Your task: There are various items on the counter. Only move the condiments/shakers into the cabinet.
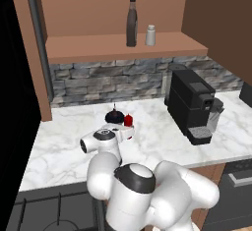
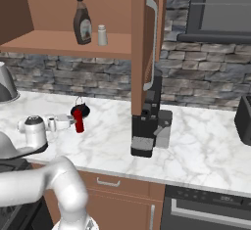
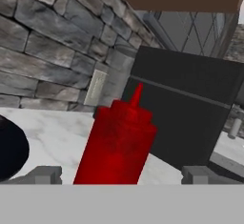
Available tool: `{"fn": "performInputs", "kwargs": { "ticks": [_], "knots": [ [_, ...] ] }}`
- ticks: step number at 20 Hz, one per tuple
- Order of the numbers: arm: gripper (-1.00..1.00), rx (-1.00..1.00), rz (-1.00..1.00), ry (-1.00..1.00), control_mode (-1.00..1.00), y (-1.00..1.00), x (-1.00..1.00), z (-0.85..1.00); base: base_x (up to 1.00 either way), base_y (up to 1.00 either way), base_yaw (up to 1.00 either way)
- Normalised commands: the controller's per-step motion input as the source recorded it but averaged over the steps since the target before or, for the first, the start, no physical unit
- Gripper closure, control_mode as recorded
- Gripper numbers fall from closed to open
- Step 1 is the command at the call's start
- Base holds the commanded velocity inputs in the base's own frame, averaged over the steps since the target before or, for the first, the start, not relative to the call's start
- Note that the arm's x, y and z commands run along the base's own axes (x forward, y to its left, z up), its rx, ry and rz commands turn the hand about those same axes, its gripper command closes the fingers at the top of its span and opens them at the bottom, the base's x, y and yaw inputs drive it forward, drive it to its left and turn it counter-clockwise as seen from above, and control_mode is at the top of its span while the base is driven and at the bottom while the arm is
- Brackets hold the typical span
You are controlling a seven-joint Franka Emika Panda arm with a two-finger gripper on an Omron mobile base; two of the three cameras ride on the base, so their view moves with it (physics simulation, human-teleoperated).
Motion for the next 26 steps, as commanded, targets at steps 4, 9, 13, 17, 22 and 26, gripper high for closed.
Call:
{"fn": "performInputs", "kwargs": {
  "ticks": [4, 9, 13, 17, 22, 26],
  "knots": [
    [-1.0, 0.0, 0.0, 0.0, -1.0, 0.0, 0.06, 0.0, 0.0, 0.0, 0.0],
    [-1.0, 0.0, 0.0, 0.0, -1.0, 0.0, 0.08, -0.01, 0.0, 0.0, 0.0],
    [-1.0, 0.0, 0.0, 0.0, -1.0, -0.01, 0.09, -0.02, 0.0, 0.0, 0.0],
    [-1.0, 0.0, 0.0, 0.0, -1.0, -0.09, 0.01, 0.0, 0.0, 0.0, 0.0],
    [-1.0, 0.0, 0.0, 0.0, -1.0, -0.07, 0.04, -0.01, 0.0, 0.0, 0.0],
    [-1.0, 0.0, 0.0, 0.0, -1.0, -0.1, 0.04, -0.04, 0.0, 0.0, 0.0]
  ]
}}
